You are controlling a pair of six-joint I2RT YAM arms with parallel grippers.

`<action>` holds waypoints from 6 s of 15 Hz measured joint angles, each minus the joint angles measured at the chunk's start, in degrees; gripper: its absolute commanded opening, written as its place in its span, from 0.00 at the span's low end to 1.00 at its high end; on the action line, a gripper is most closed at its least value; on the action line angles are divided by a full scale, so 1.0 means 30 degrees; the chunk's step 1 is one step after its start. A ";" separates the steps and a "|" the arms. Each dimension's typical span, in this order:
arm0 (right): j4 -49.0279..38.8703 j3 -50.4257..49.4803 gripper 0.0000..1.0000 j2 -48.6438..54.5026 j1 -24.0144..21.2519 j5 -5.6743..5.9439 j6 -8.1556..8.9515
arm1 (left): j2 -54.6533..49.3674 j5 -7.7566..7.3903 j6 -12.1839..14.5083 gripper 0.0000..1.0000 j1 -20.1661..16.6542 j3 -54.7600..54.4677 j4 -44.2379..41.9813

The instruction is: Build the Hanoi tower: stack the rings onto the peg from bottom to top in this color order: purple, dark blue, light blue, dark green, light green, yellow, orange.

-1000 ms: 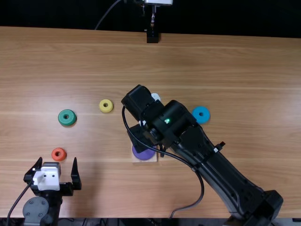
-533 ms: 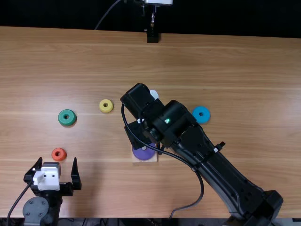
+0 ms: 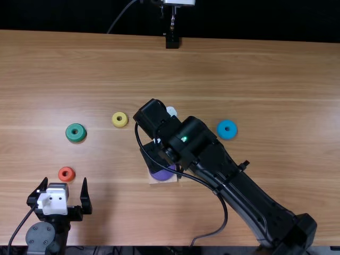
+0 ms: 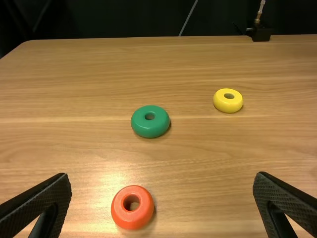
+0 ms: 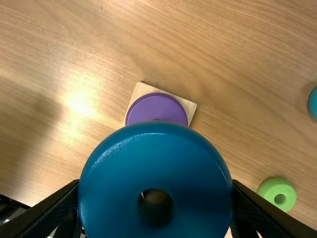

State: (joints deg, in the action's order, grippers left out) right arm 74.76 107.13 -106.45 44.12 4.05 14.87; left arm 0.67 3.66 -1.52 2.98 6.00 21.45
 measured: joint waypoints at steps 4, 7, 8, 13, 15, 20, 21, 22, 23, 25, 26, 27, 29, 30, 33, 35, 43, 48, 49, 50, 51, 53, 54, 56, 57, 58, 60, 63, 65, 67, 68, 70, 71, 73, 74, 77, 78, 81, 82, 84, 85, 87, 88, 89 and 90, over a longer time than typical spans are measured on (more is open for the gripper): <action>0.0087 -0.0233 1.00 0.0000 0.0000 0.0000 0.0007 | 0.0000 0.0000 0.0007 1.00 0.0000 0.0000 0.0022; -0.0044 -0.0896 1.00 0.0000 0.0000 -0.0007 0.0000 | 0.0000 0.0000 -0.0007 1.00 0.0000 0.0000 0.0015; -0.0204 -0.0889 1.00 0.0000 -0.0007 0.0000 0.0007 | 0.0000 0.0000 0.0000 1.00 0.0000 0.0000 0.0015; -0.2412 -0.0066 1.00 0.0007 -0.0219 -0.0051 0.0007 | 0.0000 0.0000 -0.0007 1.00 0.0007 0.0000 0.0022; -0.2521 0.0335 1.00 0.0000 -0.1275 -0.0073 0.0182 | 0.0000 0.0007 -0.0007 1.00 0.0000 0.0000 0.0015; -0.2273 0.0430 1.00 0.0000 -0.5238 -0.0058 0.1093 | 0.0000 0.0000 -0.0007 1.00 0.0007 0.0000 0.0015; -0.2273 0.0423 1.00 -0.0036 -0.5894 -0.0051 0.1129 | 0.0000 0.0007 0.0000 1.00 0.0000 0.0000 0.0022; -0.2288 0.0430 1.00 -0.0168 -0.6637 -0.0051 0.1144 | 0.0000 0.0000 -0.0007 1.00 0.0007 0.0000 0.0015; -0.2295 0.0423 1.00 -0.0481 -0.7410 -0.0058 0.1129 | 0.0000 0.0000 0.0000 1.00 0.0000 0.0000 0.0022; -0.2310 0.0313 1.00 -0.1246 -0.8553 -0.0051 0.1100 | 0.0000 0.0015 0.0007 1.00 0.0007 0.0000 0.0022; -0.2273 0.0233 1.00 -0.1763 -0.9078 -0.0058 0.1071 | 0.0000 0.0007 -0.0007 1.00 0.0007 0.0000 0.0015; -0.2331 -0.0044 1.00 -0.2164 -0.9449 -0.0058 0.0984 | 0.0000 0.0007 -0.0007 1.00 0.0000 0.0000 0.0015; -0.2346 -0.1027 1.00 -0.2412 -0.9777 -0.0066 0.0131 | 0.0000 0.0007 -0.0007 1.00 0.0000 0.0000 0.0015; -0.2397 -0.1647 1.00 -0.2412 -0.9887 -0.0080 -0.0466 | 0.0000 0.0000 0.0000 1.00 0.0007 0.0000 0.0015; -0.3075 -0.2696 1.00 -0.2499 -1.0076 -0.0226 -0.1508 | 0.0000 0.0007 0.0000 1.00 0.0007 0.0000 0.0007; -0.3402 -0.2703 1.00 -0.3104 -1.0375 -0.0313 -0.1610 | 0.0000 0.0007 0.0000 1.00 0.0007 0.0000 0.0015; -0.3461 -0.2681 1.00 -0.5282 -1.1351 -0.0357 -0.1639 | 0.0007 0.0007 -0.0007 1.00 0.0000 0.0000 0.0015; -0.5523 -0.2681 1.00 -0.6404 -1.1642 -0.0379 -0.1647 | 0.0007 0.0007 0.0000 1.00 0.0007 0.0000 0.0022; -0.5909 -0.2674 1.00 -0.6462 -1.1664 -0.0408 -0.1647 | 0.0000 0.0000 0.0000 1.00 0.0007 0.0000 0.0015; -0.6069 -0.2674 1.00 -0.6470 -1.1672 -0.0415 -0.1647 | 0.0000 0.0000 0.0000 1.00 0.0000 0.0000 0.0015; -0.6076 -0.2674 1.00 -0.6477 -1.1672 -0.0423 -0.1647 | 0.0000 0.0000 0.0000 1.00 0.0007 0.0000 0.0022; -0.6069 -0.2674 1.00 -0.6637 -1.1664 -0.0415 -0.1647 | 0.0000 0.0015 -0.0007 1.00 0.0000 0.0000 0.0015; -0.5982 -0.2674 1.00 -0.6674 -1.1672 -0.0423 -0.1654 | 0.0000 0.0000 -0.0007 1.00 0.0007 0.0000 0.0015; -0.6018 -0.2674 1.00 -0.6674 -1.1672 -0.0423 -0.1647 | 0.0000 0.0000 -0.0007 1.00 0.0000 0.0000 0.0015; -0.6018 -0.2674 1.00 -0.6674 -1.1672 -0.0430 -0.1647 | 0.0000 0.0000 0.0000 1.00 0.0000 0.0000 0.0015; -0.6040 -0.2674 1.00 -0.6681 -1.1664 -0.0423 -0.1654 | 0.0000 0.0000 0.0000 1.00 0.0000 0.0000 0.0015; -0.6062 -0.2674 1.00 -0.6681 -1.1664 -0.0423 -0.1647 | 0.0000 0.0000 0.0000 1.00 0.0007 0.0000 0.0015; -0.6069 -0.2674 1.00 -0.6936 -1.1672 -0.0408 -0.1647 | 0.0000 0.0000 0.0000 1.00 0.0000 0.0000 0.0015; -0.6062 -0.2681 1.00 -0.7133 -1.1664 -0.0415 -0.1654 | 0.0000 0.0007 0.0000 1.00 0.0000 0.0000 0.0015; -0.6062 -0.2681 0.94 -0.7169 -1.1672 -0.0408 -0.1647 | 0.0000 0.0000 0.0000 1.00 0.0000 0.0000 0.0015; -0.6062 -0.2674 0.59 -0.7169 -1.1664 -0.0408 -0.1647 | 0.0000 0.0000 0.0000 1.00 0.0007 0.0000 0.0022; -0.6047 -0.2681 0.30 -0.7169 -1.1672 -0.0415 -0.1712 | 0.0000 0.0000 -0.0007 1.00 0.0007 0.0000 0.0015; -0.5989 -0.2681 0.19 -0.7176 -1.1664 -0.0408 -0.1763 | 0.0000 0.0007 0.0000 1.00 0.0007 0.0000 0.0015; -0.5887 -0.2681 0.07 -0.7176 -1.1664 -0.0408 -0.1858 | 0.0000 0.0000 0.0000 1.00 0.0007 0.0000 0.0015; -0.5865 -0.2674 0.06 -0.7169 -1.1672 -0.0393 -0.1865 | 0.0000 0.0007 -0.0007 1.00 0.0000 0.0000 0.0015; -0.5843 -0.2674 0.06 -0.7169 -1.1664 -0.0408 -0.1923 | 0.0000 0.0007 0.0000 1.00 0.0000 0.0000 0.0022; -0.5748 -0.2586 0.06 -0.7176 -1.1664 -0.0415 -0.1931 | 0.0000 -0.0007 -0.0007 1.00 0.0000 0.0000 0.0022; -0.4736 -0.1486 0.06 -0.7096 -1.1468 -0.0408 -0.1982 | 0.0000 0.0000 -0.0007 1.00 0.0007 0.0000 0.0015; -0.4131 -0.1326 0.06 -0.6856 -1.1256 -0.0408 -0.1996 | 0.0000 0.0000 -0.0007 1.00 0.0000 0.0000 0.0015; -0.2484 -0.0736 0.06 -0.5814 -1.0265 -0.0415 -0.2098 | 0.0000 0.0007 -0.0007 1.00 0.0000 0.0000 0.0015; -0.1668 0.0000 0.06 -0.5479 -0.9719 -0.0415 -0.2193 | 0.0000 0.0015 0.0000 1.00 0.0000 0.0000 0.0007; 0.0940 0.1712 0.07 -0.5246 -0.8728 -0.0437 -0.2310 | 0.0000 0.0000 0.0000 1.00 0.0007 0.0000 0.0015; 0.2302 0.2812 0.07 -0.5246 -0.8182 -0.0459 -0.2346 | 0.0000 0.0007 0.0000 1.00 0.0007 0.0000 0.0015; 0.3060 0.3599 0.07 -0.5238 -0.7781 -0.0481 -0.2361 | 0.0000 0.0000 -0.0007 1.00 0.0000 0.0000 0.0015; 0.3526 0.4284 0.07 -0.5246 -0.7351 -0.0481 -0.2361 | 0.0000 0.0007 0.0000 1.00 0.0000 0.0000 0.0015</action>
State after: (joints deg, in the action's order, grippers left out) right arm 85.34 119.98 -122.19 22.06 2.61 7.79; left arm 0.67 3.68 -1.52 2.98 6.00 21.50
